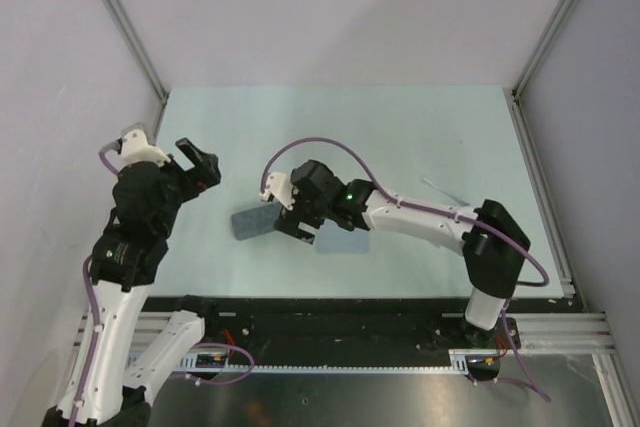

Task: Organize the sunglasses
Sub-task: Pick up the sunglasses case from the center of the board.

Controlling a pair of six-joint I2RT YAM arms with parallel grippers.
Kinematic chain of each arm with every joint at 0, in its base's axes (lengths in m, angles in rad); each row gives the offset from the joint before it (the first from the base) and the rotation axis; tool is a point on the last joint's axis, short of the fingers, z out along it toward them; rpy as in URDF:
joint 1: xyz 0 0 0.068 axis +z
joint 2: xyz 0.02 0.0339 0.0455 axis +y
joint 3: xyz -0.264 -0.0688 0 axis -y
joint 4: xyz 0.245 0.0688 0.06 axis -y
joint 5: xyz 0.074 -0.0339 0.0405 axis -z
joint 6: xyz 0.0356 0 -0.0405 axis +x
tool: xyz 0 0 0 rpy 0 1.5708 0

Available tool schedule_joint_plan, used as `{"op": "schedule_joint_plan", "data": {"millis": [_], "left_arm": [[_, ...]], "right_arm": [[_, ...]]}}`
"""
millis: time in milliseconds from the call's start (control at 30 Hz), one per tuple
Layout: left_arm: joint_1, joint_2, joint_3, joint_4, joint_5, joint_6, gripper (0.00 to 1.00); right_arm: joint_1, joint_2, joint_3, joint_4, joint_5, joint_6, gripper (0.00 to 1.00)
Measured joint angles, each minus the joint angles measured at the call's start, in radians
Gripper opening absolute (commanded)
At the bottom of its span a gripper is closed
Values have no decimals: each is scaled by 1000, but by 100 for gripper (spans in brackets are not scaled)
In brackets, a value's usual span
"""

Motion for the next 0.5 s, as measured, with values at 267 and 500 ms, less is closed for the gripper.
{"op": "schedule_joint_plan", "data": {"millis": [267, 500], "left_arm": [[132, 150, -30, -78, 45, -35, 100], [336, 265, -164, -117, 181, -62, 100]], "right_arm": [[-5, 146, 56, 75, -50, -163, 100], [-46, 295, 219, 53, -243, -229, 100]]}}
